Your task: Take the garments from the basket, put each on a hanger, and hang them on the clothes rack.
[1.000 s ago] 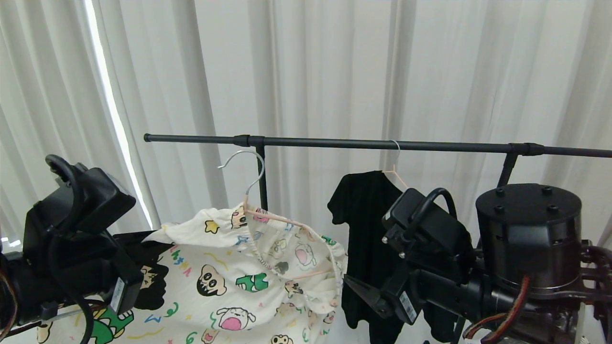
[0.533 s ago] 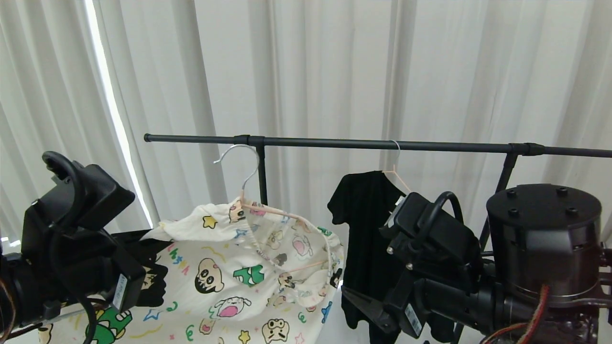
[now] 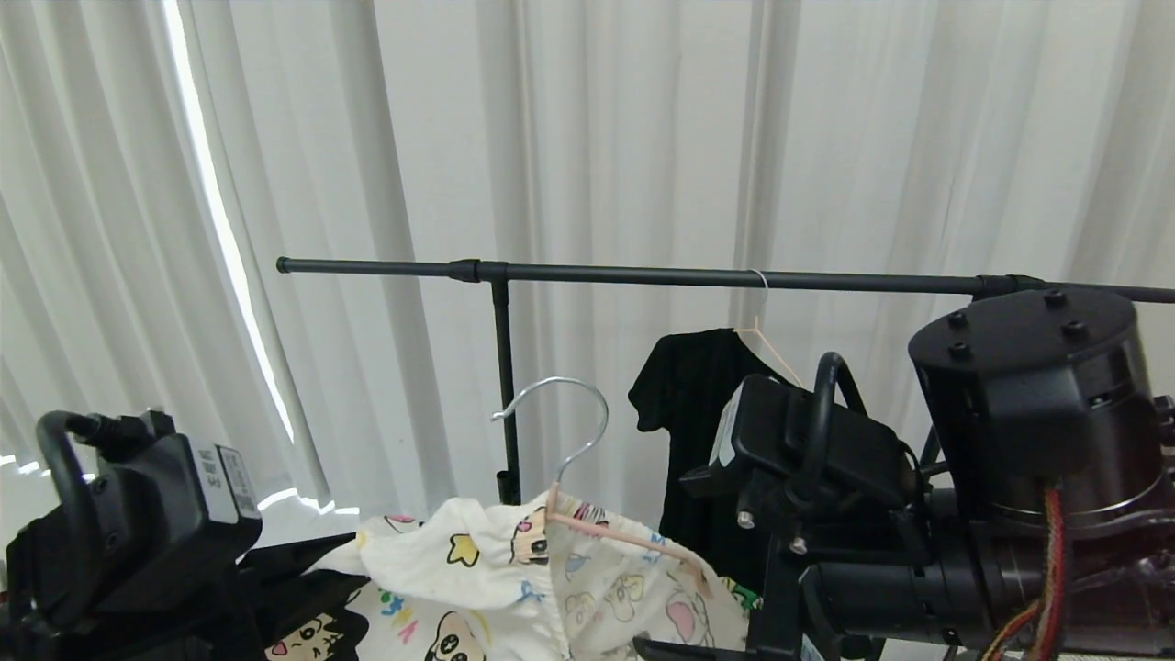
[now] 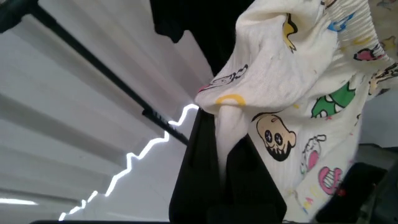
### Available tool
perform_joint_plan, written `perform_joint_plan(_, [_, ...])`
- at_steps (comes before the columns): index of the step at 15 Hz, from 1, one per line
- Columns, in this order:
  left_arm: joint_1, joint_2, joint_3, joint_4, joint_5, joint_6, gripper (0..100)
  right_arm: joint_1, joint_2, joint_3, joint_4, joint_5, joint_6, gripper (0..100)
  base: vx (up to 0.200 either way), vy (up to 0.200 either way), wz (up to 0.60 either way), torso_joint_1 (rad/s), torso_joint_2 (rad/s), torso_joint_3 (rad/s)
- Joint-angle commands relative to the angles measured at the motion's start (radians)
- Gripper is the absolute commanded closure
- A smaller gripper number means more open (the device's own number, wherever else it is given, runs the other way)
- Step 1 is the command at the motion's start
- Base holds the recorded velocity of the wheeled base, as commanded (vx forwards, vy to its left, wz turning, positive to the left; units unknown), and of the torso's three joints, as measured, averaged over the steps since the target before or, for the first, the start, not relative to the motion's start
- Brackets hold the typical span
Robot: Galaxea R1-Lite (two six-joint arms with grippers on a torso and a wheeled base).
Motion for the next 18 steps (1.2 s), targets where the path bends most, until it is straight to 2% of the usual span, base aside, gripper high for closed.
perform_joint_plan(1, [-0.058,-0.045,0.012,-0.001,0.0,0.0,100,0.009,0.005,-0.051,0.057,0.038,0.001,0,0.0,0.0,0.0,0.0,0.0,0.0])
perform_joint_plan(4, [-0.058,-0.059,0.013,-0.002,0.0,0.0,100,0.009,0.01,-0.052,0.091,0.08,0.009,0,0.0,0.0,0.0,0.0,0.0,0.0])
perform_joint_plan(7, [-0.058,-0.048,0.023,-0.09,0.0,0.0,100,0.009,0.037,-0.052,0.083,0.083,0.081,0,0.0,0.0,0.0,0.0,0.0,0.0])
perform_joint_plan(11, [-0.058,-0.051,0.026,-0.096,0.0,0.0,100,0.005,0.037,-0.049,0.083,0.081,0.149,0,0.0,0.0,0.0,0.0,0.0,0.0])
perform_joint_plan(18, [-0.058,-0.058,0.023,-0.096,0.0,0.0,100,0.0,0.034,-0.029,0.081,0.078,0.149,0,0.0,0.0,0.0,0.0,0.0,0.0])
